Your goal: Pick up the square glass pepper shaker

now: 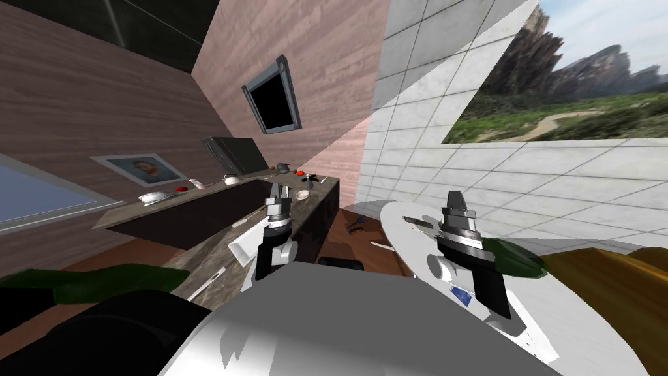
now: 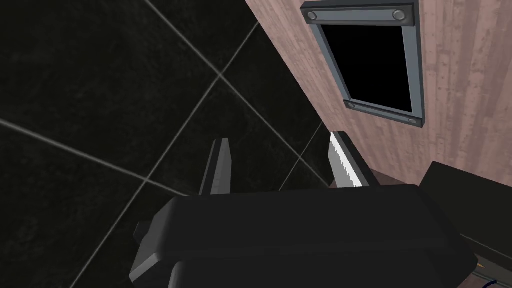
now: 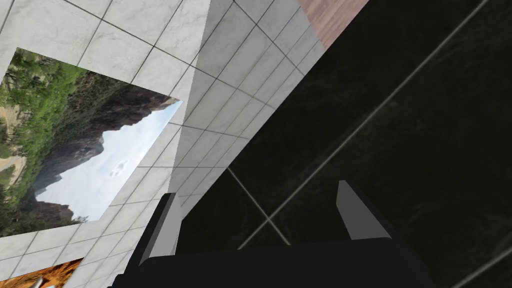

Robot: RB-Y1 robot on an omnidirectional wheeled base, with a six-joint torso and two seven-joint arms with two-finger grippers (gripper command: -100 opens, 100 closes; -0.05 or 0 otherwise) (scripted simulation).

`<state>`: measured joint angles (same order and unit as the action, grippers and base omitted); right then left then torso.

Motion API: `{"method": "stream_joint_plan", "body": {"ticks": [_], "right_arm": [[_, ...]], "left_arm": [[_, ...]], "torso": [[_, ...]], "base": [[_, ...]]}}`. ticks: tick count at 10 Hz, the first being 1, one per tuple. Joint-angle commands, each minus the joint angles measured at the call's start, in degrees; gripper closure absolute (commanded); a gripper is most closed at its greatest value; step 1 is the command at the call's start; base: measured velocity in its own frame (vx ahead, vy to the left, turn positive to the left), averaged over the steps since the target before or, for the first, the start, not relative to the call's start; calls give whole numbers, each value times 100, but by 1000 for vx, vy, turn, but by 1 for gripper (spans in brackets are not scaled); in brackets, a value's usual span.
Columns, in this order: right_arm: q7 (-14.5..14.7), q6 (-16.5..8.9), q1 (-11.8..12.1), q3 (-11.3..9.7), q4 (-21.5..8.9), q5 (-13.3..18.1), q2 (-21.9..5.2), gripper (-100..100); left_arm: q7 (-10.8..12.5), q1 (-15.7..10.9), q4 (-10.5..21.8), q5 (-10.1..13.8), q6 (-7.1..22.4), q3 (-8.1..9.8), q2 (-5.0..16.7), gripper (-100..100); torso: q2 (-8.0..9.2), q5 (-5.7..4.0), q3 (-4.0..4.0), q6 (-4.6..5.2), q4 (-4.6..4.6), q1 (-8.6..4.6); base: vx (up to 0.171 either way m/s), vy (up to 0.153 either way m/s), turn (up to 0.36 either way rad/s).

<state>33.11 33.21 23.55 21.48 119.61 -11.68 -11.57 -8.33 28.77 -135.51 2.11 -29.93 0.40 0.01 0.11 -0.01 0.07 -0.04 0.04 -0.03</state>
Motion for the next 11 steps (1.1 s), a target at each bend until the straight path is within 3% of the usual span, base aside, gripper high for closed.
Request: {"method": "stream_joint_plan", "body": {"ticks": [1,2,3,5,6,9,10,11], "right_arm": [[211,59,-46,120,-163,-23,-16,-100],[211,59,-46,120,-163,-23,-16,-100],[483,40,-93,397,-318,-108,-57,-100],[552,40,-93,425,-318,-108,-57,-100],[812,20,-143,705,-486,-189,-98,-100],[905,20,-143,743,-486,-189,-98,-100],[1190,-1,-197,1027,-666,-265,-138,-100],[1270,-1,-197,1074,-666,-265,-138,-100]], "left_arm": [[0,0,0,0,0,0,0,0],[0,0,0,0,0,0,0,0],[0,-1,0,0,0,0,0,0],[0,-1,0,0,0,0,0,0],[0,-1,0,0,0,0,0,0],[0,-1,0,0,0,0,0,0],[0,-2,1,0,0,-1,0,0],[0,-1,1,0,0,0,0,0]], "torso": [[0,0,0,0,0,0],[0,-1,0,-1,0,0],[0,0,0,-4,0,6],[0,-1,0,-4,0,2],[0,0,0,-5,0,7],[1,0,0,-5,0,7],[5,2,3,-8,1,12],[0,0,0,-7,0,5]], "base": [[0,-30,-498],[0,-14,-416],[3,-30,-469],[7,-22,-420],[20,-29,-451],[8,-15,-427],[19,-23,-354],[24,-28,-402]]}}
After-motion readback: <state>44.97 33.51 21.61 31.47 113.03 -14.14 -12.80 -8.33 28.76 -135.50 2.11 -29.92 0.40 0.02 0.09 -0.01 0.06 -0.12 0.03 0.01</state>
